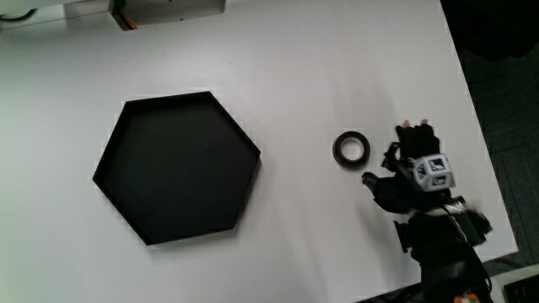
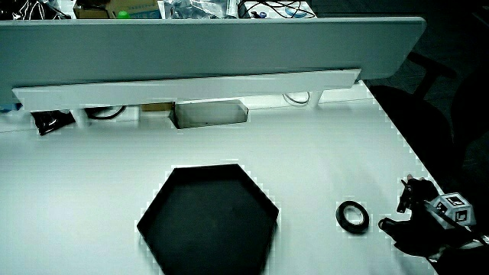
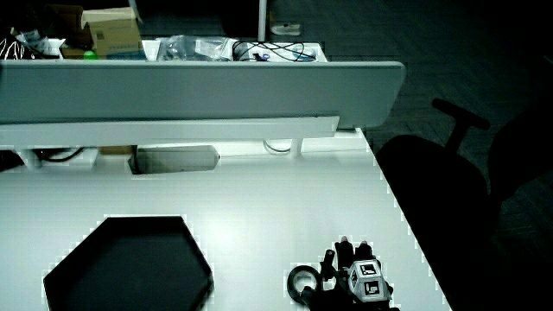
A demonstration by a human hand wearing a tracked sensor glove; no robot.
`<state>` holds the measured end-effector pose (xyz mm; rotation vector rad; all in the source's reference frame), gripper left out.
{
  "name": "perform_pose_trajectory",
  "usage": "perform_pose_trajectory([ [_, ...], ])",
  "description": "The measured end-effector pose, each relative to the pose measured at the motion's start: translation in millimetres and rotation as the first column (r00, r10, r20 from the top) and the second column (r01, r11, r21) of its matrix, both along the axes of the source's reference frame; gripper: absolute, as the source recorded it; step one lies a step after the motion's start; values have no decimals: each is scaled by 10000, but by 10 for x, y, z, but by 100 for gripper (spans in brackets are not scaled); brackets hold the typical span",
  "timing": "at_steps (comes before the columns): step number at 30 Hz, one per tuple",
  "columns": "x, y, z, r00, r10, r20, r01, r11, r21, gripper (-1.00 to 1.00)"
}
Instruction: Pick black tape from desk
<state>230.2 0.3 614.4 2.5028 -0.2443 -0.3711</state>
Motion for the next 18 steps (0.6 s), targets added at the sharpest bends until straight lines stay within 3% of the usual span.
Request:
perform_pose_trajectory([
  [3, -122, -72, 48, 9986, -343, -400, 329, 9989, -345, 0],
  [6, -232, -145, 103, 9912, -980, -893, 896, 9916, -937, 0],
  [7, -250, -165, 148, 9871, -1063, -1201, 900, 9870, -1333, 0],
  [12, -291, -171, 324, 9804, -1289, -1490, 882, 9633, -2534, 0],
  [15, -306, -186, 365, 9763, -1266, -1754, 783, 9626, -2593, 0],
  [18, -317, -226, 385, 9703, -1311, -2033, 701, 9567, -2826, 0],
])
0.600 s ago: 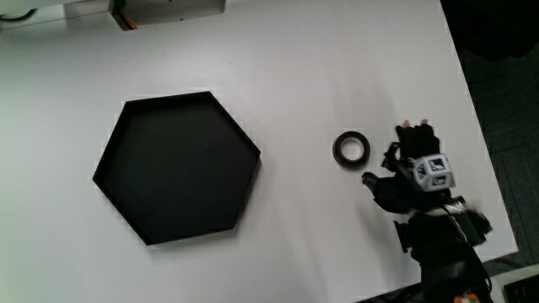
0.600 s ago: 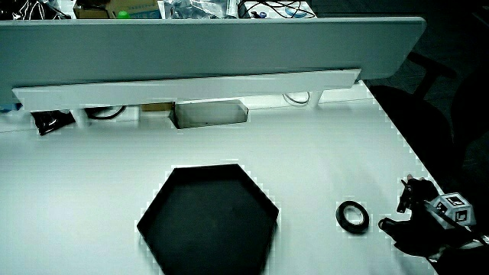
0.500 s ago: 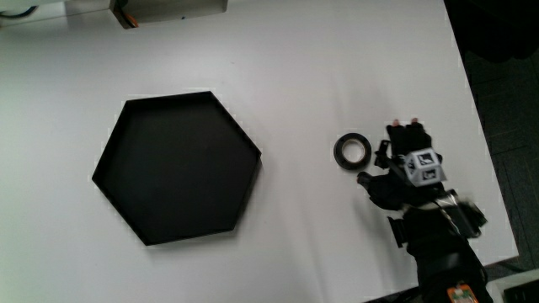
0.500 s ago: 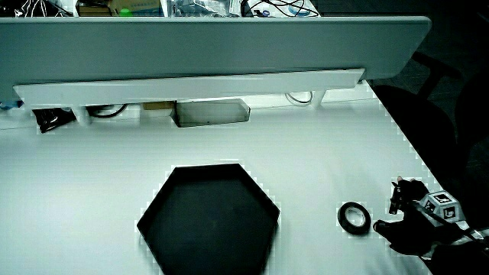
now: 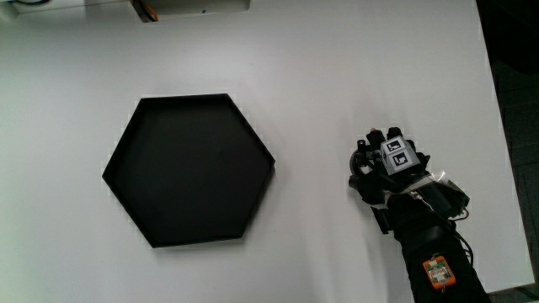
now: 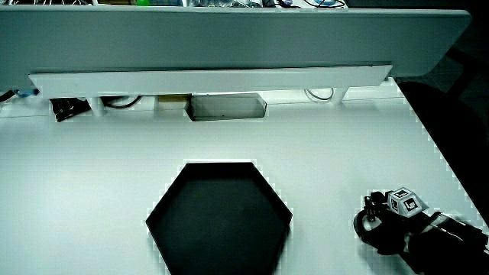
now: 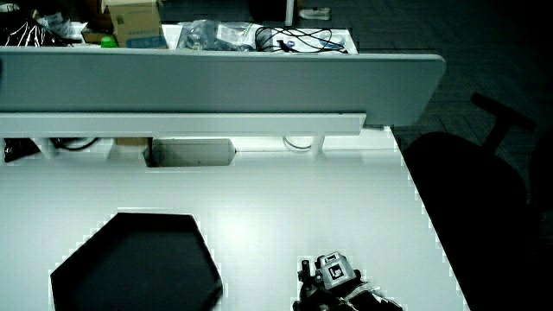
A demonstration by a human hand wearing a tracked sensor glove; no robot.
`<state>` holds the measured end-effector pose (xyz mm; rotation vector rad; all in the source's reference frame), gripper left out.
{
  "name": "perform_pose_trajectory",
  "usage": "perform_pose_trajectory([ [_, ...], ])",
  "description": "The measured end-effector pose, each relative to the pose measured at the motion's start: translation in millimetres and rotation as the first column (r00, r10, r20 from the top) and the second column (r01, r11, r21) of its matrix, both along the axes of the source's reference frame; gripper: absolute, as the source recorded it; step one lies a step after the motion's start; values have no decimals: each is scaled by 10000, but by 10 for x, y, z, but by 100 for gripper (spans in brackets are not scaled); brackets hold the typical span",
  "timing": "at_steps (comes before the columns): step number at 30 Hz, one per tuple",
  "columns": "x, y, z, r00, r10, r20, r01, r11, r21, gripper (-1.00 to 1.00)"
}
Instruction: Pick black tape from desk
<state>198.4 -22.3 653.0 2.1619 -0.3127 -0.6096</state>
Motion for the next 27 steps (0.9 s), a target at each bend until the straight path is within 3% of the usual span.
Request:
perform_pose_trajectory([
  [2, -9, -9, 10, 10000, 27, -25, -28, 9995, -311, 0],
  [4, -4, -2, 74, 9999, 24, -155, -31, 9988, -481, 20],
  [12, -58, 31, 44, 9998, -115, -175, 125, 9981, 603, 100],
  [17, -10, 72, -8, 9997, 89, 248, -107, 9972, 739, 100],
  [18, 1, 77, 12, 9996, 180, 231, -191, 9985, 504, 100],
  [20, -1, 86, -33, 9977, 260, 630, -307, 9967, 754, 100],
  [21, -26, 88, -135, 9971, 192, 743, -273, 9937, 1090, 100],
  [23, -23, 85, -179, 9912, 413, 1258, -563, 9914, 1182, 100],
  [26, -163, 70, -406, 9833, 77, 1816, -478, 9749, 2175, 100],
  [27, -245, 60, -527, 9781, -107, 2078, -467, 9619, 2695, 100],
])
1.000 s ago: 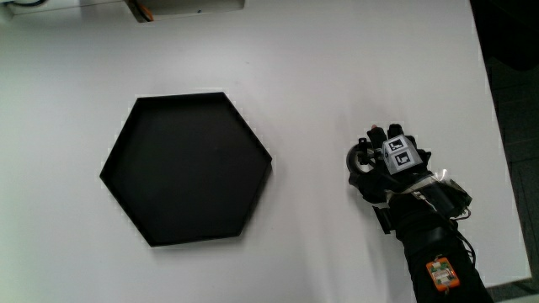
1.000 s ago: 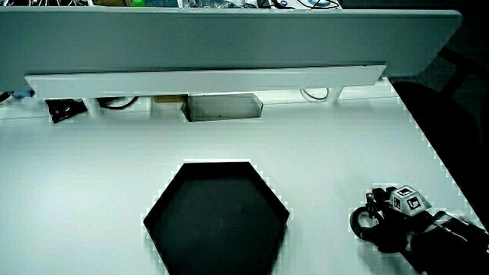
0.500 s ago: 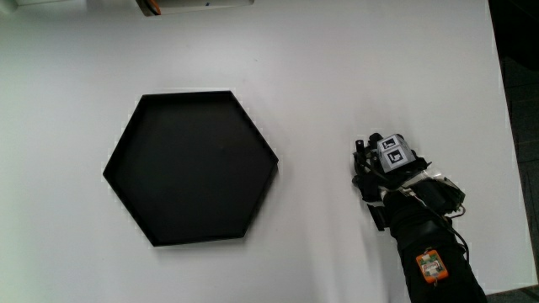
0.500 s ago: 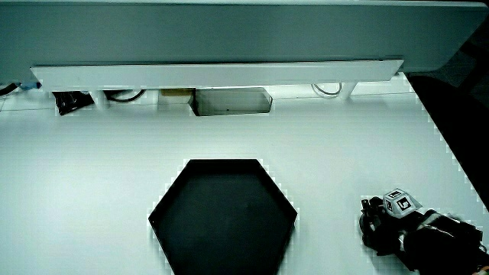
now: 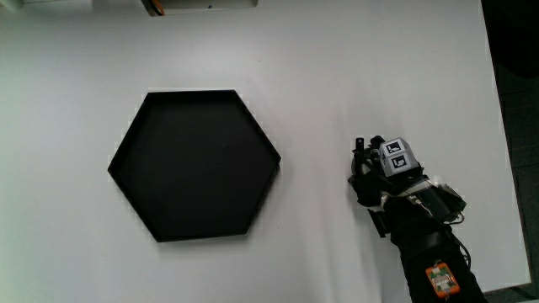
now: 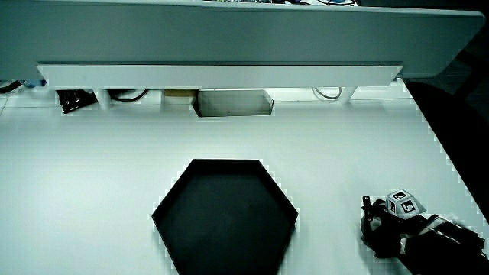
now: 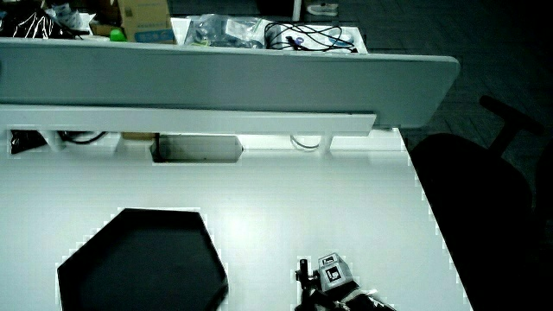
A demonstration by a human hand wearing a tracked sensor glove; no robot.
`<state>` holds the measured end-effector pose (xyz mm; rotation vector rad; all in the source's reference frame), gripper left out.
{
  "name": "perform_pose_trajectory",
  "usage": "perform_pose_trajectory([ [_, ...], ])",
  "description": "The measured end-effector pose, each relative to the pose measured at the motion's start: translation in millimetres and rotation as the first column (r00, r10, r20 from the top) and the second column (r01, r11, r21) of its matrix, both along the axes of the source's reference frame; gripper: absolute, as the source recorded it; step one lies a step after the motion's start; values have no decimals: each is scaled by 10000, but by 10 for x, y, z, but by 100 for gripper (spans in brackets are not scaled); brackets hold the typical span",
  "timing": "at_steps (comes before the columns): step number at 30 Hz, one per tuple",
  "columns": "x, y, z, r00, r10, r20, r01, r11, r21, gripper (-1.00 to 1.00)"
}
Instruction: Pick black tape from desk
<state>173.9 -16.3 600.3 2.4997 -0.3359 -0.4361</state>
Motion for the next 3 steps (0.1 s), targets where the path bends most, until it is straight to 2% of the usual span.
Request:
perform_pose_trajectory([
  [1, -55, -13, -6, 9999, 65, 111, -66, 9999, 98, 100],
  [3, -224, -29, -97, 9991, -209, 378, 193, 9989, 435, 100],
])
